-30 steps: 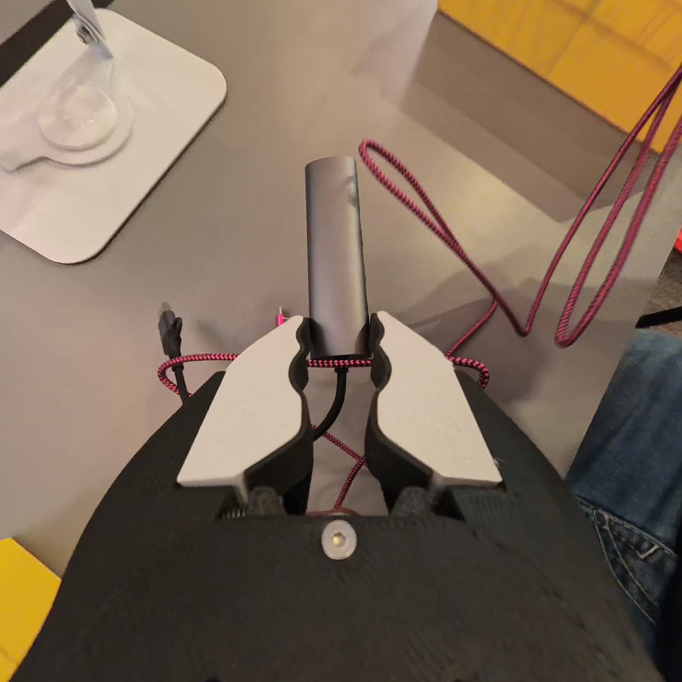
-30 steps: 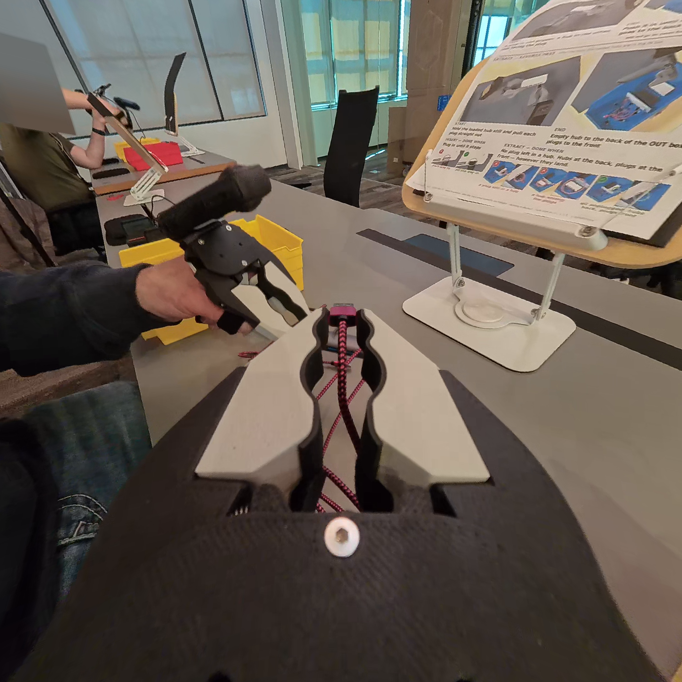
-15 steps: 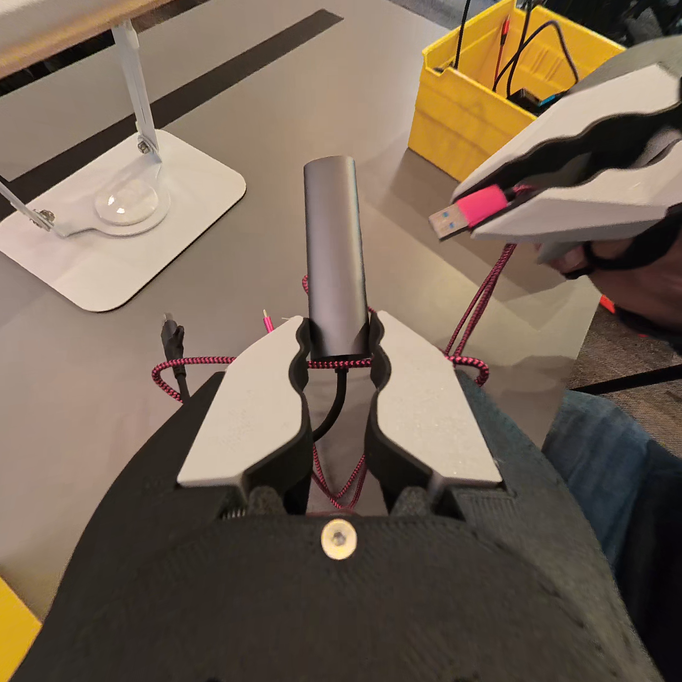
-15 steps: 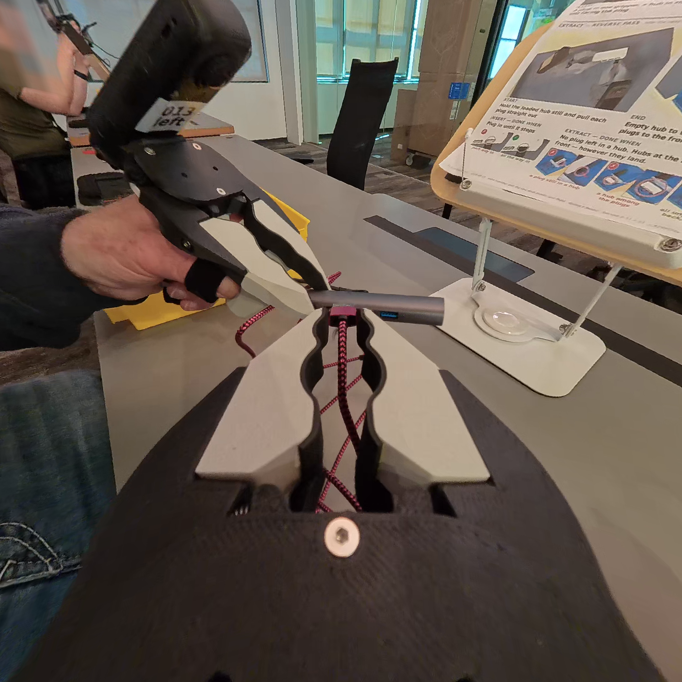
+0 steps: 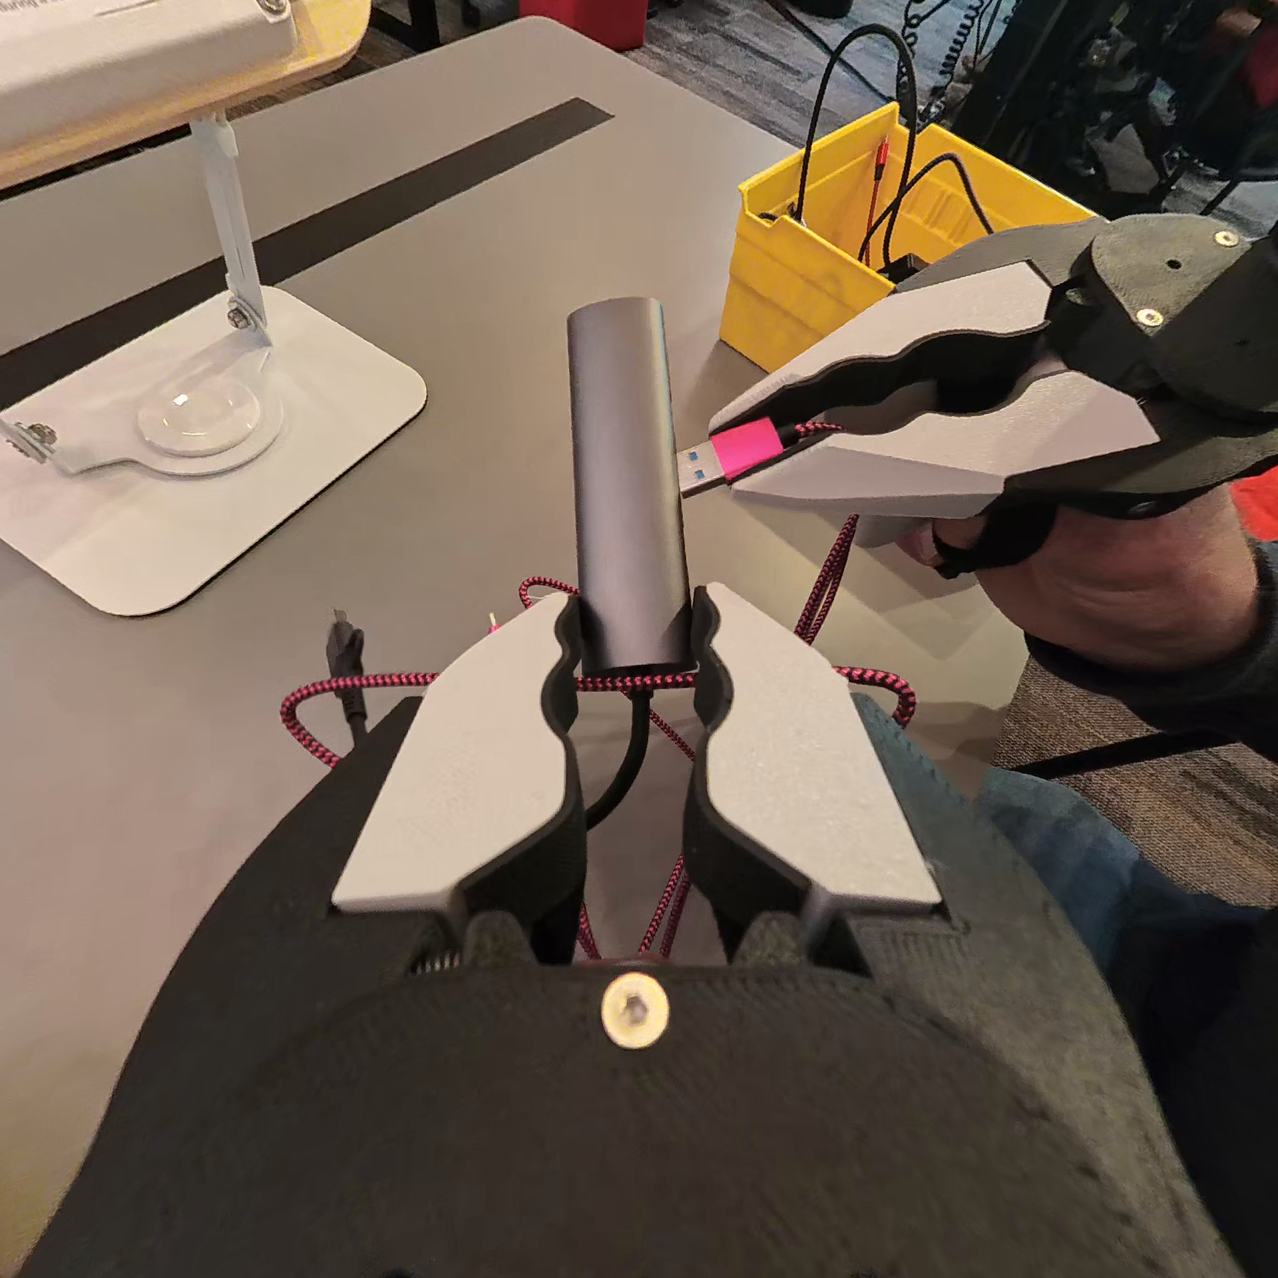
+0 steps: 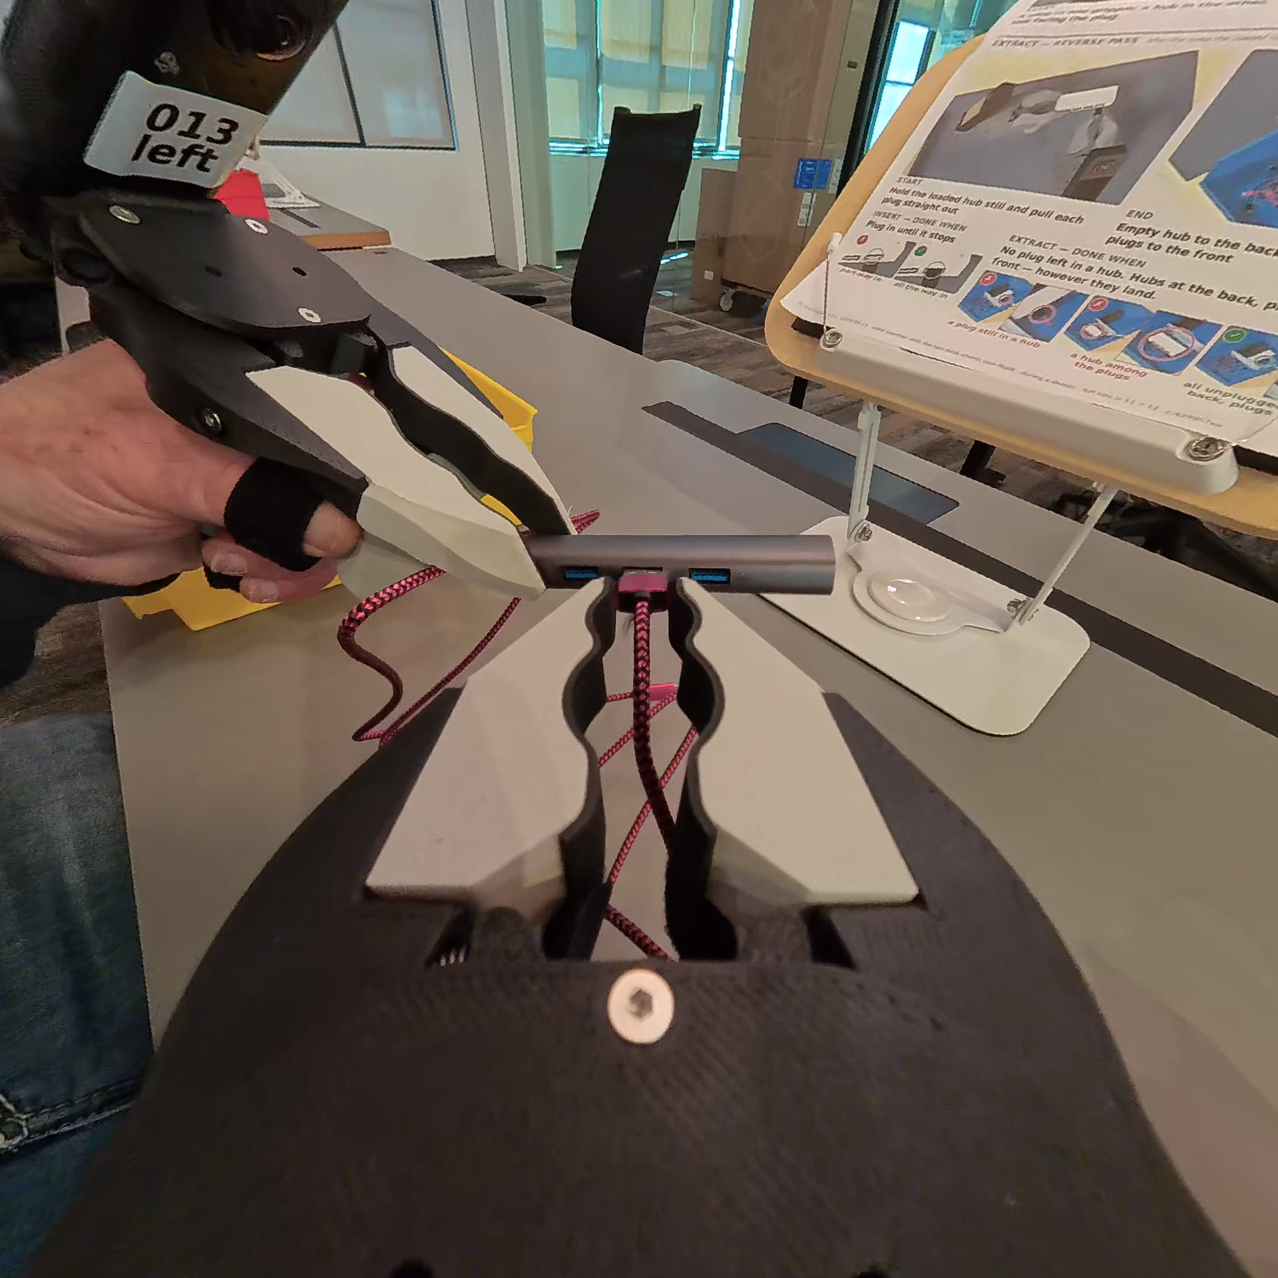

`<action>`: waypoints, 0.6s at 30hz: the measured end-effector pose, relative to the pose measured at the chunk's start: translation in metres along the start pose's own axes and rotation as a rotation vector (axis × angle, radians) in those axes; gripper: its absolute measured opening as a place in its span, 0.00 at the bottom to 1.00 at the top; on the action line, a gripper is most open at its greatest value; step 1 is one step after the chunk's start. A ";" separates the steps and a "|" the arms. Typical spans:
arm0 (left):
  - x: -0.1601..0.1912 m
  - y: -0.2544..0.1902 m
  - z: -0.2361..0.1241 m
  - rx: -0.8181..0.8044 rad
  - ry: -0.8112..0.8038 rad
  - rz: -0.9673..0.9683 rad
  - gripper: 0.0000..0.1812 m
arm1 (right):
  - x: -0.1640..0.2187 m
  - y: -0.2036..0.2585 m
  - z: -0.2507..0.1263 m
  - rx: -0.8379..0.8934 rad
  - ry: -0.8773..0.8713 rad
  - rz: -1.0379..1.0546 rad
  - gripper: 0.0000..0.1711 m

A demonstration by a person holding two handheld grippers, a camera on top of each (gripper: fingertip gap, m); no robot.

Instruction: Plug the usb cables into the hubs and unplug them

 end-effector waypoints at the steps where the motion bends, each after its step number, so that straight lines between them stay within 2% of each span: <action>1: -0.001 0.000 0.000 0.002 -0.005 -0.005 0.16 | 0.000 0.000 0.000 0.005 -0.002 -0.005 0.08; 18: -0.008 -0.006 0.000 -0.027 -0.079 -0.029 0.16 | -0.008 -0.002 -0.001 0.108 0.028 -0.116 0.08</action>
Point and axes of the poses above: each gripper's, where its closed fingertips meet, z out along the fingers, x out of its underside, y = z × x across the jaws, the point moved 1 cm from there along -z, back along the fingers, and after that the axes turned 3 degrees about y, right-handed, at the moved point
